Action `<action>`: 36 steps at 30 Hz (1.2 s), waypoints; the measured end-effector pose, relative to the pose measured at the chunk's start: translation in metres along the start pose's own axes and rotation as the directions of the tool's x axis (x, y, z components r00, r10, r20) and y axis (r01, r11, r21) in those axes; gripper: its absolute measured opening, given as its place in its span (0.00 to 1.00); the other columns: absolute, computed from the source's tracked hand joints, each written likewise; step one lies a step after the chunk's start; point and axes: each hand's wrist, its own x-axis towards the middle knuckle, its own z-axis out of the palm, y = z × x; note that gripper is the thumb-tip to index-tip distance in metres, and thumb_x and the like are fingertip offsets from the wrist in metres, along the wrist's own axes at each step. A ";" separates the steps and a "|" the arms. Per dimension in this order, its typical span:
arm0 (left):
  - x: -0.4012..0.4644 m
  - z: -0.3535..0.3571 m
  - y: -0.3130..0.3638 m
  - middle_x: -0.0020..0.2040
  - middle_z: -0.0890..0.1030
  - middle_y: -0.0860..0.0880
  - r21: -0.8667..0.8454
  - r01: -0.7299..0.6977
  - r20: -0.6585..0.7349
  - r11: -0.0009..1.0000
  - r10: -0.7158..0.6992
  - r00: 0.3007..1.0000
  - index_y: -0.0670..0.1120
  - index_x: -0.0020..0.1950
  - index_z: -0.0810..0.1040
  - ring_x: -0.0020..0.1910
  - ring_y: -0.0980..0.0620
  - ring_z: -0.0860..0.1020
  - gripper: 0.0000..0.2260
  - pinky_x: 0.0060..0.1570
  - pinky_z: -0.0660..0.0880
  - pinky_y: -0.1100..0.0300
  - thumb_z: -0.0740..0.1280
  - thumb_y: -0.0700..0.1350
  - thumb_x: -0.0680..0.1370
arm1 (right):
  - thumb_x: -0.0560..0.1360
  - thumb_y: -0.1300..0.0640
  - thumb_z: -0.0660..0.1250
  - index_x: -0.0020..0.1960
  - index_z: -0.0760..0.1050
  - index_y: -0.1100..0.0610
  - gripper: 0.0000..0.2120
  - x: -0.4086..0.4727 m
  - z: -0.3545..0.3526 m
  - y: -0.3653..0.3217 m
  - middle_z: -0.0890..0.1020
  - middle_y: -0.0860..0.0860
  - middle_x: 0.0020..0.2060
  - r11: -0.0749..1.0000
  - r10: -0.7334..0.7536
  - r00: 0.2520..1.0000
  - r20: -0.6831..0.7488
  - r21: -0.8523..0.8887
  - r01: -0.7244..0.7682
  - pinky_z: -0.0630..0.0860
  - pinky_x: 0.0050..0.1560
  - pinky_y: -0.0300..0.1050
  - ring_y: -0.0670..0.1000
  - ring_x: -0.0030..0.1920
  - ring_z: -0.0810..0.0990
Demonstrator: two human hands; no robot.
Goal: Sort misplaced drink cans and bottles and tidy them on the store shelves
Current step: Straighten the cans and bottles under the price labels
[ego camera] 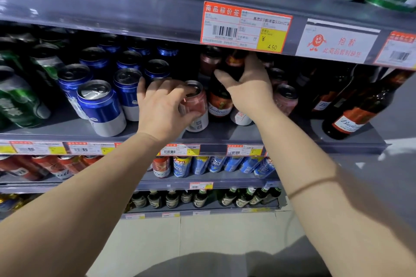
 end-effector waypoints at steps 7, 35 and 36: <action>0.001 0.006 -0.005 0.57 0.81 0.50 0.021 -0.033 0.020 0.999 0.033 0.999 0.53 0.56 0.81 0.62 0.40 0.73 0.24 0.72 0.50 0.38 0.74 0.63 0.64 | 0.72 0.48 0.73 0.53 0.74 0.56 0.16 -0.060 -0.020 0.008 0.81 0.46 0.43 0.980 -0.030 0.991 -0.130 0.190 0.054 0.73 0.45 0.35 0.45 0.45 0.79; 0.006 0.057 -0.031 0.62 0.77 0.50 -0.105 0.009 0.080 0.994 0.000 0.997 0.56 0.64 0.73 0.62 0.41 0.74 0.35 0.62 0.69 0.36 0.61 0.75 0.65 | 0.71 0.43 0.72 0.60 0.72 0.54 0.23 -0.011 -0.144 0.155 0.79 0.50 0.44 0.952 0.304 0.858 -0.413 0.091 -0.293 0.77 0.47 0.49 0.55 0.47 0.79; 0.006 0.052 -0.028 0.62 0.78 0.49 -0.092 0.014 0.079 0.996 -0.007 0.997 0.57 0.64 0.72 0.60 0.41 0.75 0.34 0.61 0.70 0.36 0.61 0.75 0.65 | 0.71 0.42 0.72 0.61 0.72 0.54 0.25 -0.006 -0.143 0.155 0.80 0.52 0.46 0.942 0.331 0.856 -0.398 0.083 -0.325 0.79 0.48 0.53 0.57 0.48 0.80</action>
